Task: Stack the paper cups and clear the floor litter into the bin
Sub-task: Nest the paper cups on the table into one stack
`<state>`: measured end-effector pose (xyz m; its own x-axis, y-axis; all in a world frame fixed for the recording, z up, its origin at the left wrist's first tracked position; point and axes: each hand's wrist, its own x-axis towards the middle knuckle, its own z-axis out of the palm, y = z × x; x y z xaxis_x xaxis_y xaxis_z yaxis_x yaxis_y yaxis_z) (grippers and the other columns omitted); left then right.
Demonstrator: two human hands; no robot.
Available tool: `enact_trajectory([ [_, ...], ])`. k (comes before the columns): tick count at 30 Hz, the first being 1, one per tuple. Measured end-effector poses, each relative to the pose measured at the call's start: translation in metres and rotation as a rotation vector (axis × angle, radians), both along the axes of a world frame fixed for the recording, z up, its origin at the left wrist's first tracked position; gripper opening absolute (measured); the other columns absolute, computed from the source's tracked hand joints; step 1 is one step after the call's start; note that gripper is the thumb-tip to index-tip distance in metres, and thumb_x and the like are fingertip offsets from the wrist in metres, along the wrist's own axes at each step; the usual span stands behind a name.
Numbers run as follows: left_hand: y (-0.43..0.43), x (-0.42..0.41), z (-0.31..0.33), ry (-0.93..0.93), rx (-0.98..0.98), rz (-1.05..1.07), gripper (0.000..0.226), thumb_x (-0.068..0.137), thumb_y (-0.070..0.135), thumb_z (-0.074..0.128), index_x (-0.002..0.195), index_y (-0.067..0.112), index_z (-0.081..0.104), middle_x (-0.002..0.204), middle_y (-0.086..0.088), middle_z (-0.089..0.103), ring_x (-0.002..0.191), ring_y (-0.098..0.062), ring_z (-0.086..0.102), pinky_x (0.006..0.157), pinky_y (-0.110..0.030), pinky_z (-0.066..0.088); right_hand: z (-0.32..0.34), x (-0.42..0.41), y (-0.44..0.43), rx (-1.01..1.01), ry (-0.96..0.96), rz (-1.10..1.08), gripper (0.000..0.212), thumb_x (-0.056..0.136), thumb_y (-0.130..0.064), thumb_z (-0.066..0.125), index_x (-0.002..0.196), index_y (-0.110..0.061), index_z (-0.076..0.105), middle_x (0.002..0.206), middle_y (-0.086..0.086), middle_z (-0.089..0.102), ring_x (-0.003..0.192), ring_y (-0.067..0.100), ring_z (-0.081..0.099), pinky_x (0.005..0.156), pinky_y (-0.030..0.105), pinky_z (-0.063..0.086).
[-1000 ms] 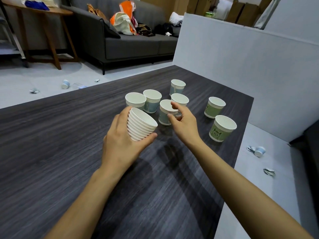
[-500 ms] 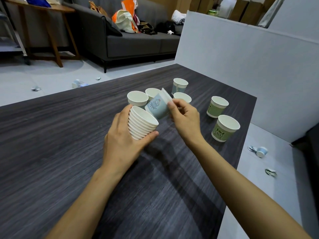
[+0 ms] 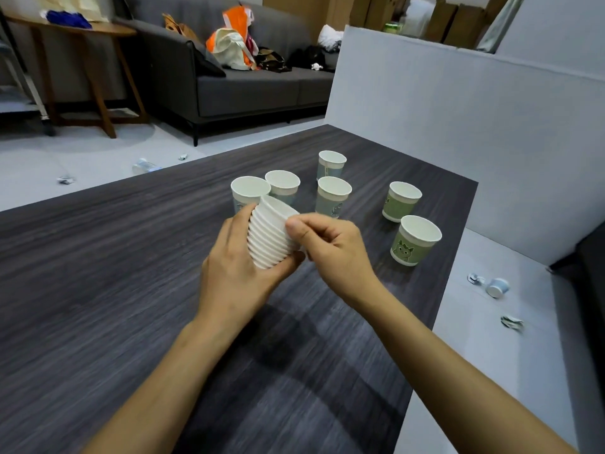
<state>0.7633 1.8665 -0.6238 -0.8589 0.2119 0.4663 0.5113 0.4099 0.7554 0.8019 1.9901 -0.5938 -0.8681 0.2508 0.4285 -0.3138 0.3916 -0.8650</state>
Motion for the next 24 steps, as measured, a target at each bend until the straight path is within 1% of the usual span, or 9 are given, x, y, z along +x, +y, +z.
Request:
enact_trajectory([
  [2, 0.007, 0.01, 0.003, 0.007, 0.009, -0.028, 0.086, 0.052, 0.068, 0.054, 0.127, 0.028, 0.042, 0.114, 0.008, 0.054, 0.095, -0.007, 0.05, 0.076, -0.025, 0.037, -0.006, 0.013, 0.005, -0.073, -0.044, 0.029, 0.022, 0.079, -0.019, 0.062, 0.089, -0.003, 0.072, 0.075, -0.014, 0.065, 0.072, -0.004, 0.058, 0.072, 0.017, 0.046],
  [4, 0.015, 0.023, 0.006, 0.033, 0.003, -0.06, 0.084, 0.052, 0.068, 0.056, 0.126, 0.029, 0.043, 0.111, 0.011, 0.053, 0.094, -0.004, 0.048, 0.076, -0.024, 0.037, -0.004, 0.029, 0.016, -0.114, -0.053, 0.057, 0.016, 0.08, -0.015, 0.061, 0.085, -0.006, 0.073, 0.076, -0.011, 0.064, 0.072, -0.004, 0.058, 0.07, 0.014, 0.044],
  [6, 0.028, 0.036, 0.009, 0.025, 0.027, -0.107, 0.079, 0.054, 0.065, 0.063, 0.123, 0.031, 0.045, 0.109, 0.015, 0.051, 0.093, 0.0, 0.048, 0.077, -0.022, 0.037, 0.002, 0.046, 0.032, -0.058, -0.035, 0.012, 0.015, 0.083, -0.018, 0.059, 0.082, -0.013, 0.073, 0.082, -0.011, 0.061, 0.07, -0.006, 0.055, 0.066, 0.01, 0.041],
  [10, 0.066, 0.059, 0.012, -0.025, 0.081, -0.202, 0.075, 0.053, 0.057, 0.071, 0.12, 0.031, 0.047, 0.111, 0.013, 0.055, 0.097, -0.004, 0.051, 0.076, -0.014, 0.035, 0.005, 0.07, 0.072, 0.052, -0.031, -0.23, 0.015, 0.09, -0.021, 0.053, 0.089, -0.024, 0.068, 0.091, -0.012, 0.059, 0.085, -0.003, 0.055, 0.073, 0.018, 0.047],
  [13, 0.091, 0.064, 0.007, -0.068, 0.088, -0.264, 0.075, 0.055, 0.048, 0.078, 0.12, 0.029, 0.047, 0.113, 0.009, 0.056, 0.098, -0.005, 0.051, 0.072, -0.008, 0.036, -0.003, 0.072, 0.11, 0.175, -0.074, -0.405, 0.014, 0.087, -0.016, 0.058, 0.093, -0.019, 0.071, 0.092, -0.009, 0.061, 0.087, 0.002, 0.056, 0.079, 0.016, 0.046],
  [16, 0.107, 0.059, -0.002, -0.068, 0.067, -0.277, 0.074, 0.054, 0.049, 0.078, 0.119, 0.031, 0.047, 0.11, 0.012, 0.054, 0.093, 0.0, 0.047, 0.074, 0.001, 0.034, -0.02, 0.062, 0.148, 0.314, -0.161, -0.528, 0.024, 0.084, -0.011, 0.061, 0.106, -0.016, 0.068, 0.107, -0.005, 0.059, 0.093, 0.004, 0.051, 0.083, 0.014, 0.042],
  [19, 0.118, 0.05, -0.008, -0.091, 0.087, -0.217, 0.072, 0.057, 0.039, 0.079, 0.12, 0.031, 0.047, 0.112, 0.01, 0.055, 0.094, -0.001, 0.047, 0.072, -0.009, 0.033, -0.039, 0.05, 0.173, 0.374, -0.218, -0.584, 0.039, 0.083, -0.013, 0.06, 0.121, -0.021, 0.057, 0.124, -0.003, 0.053, 0.093, 0.01, 0.051, 0.09, 0.025, 0.045],
  [21, 0.137, 0.044, -0.009, -0.12, 0.12, -0.195, 0.071, 0.058, 0.037, 0.08, 0.12, 0.031, 0.047, 0.114, 0.009, 0.055, 0.097, -0.004, 0.048, 0.077, -0.015, 0.031, -0.051, 0.043, 0.186, 0.446, -0.282, -0.565, 0.043, 0.083, -0.016, 0.06, 0.125, -0.023, 0.052, 0.13, -0.004, 0.048, 0.103, 0.018, 0.053, 0.092, 0.03, 0.045],
  [24, 0.167, 0.039, -0.01, -0.135, 0.136, -0.197, 0.074, 0.057, 0.047, 0.08, 0.121, 0.029, 0.047, 0.114, 0.008, 0.057, 0.099, -0.008, 0.051, 0.08, -0.02, 0.034, -0.054, 0.035, 0.203, 0.514, -0.285, -0.556, 0.018, 0.088, -0.019, 0.056, 0.104, -0.014, 0.063, 0.114, 0.002, 0.058, 0.098, 0.028, 0.052, 0.081, 0.031, 0.042],
])
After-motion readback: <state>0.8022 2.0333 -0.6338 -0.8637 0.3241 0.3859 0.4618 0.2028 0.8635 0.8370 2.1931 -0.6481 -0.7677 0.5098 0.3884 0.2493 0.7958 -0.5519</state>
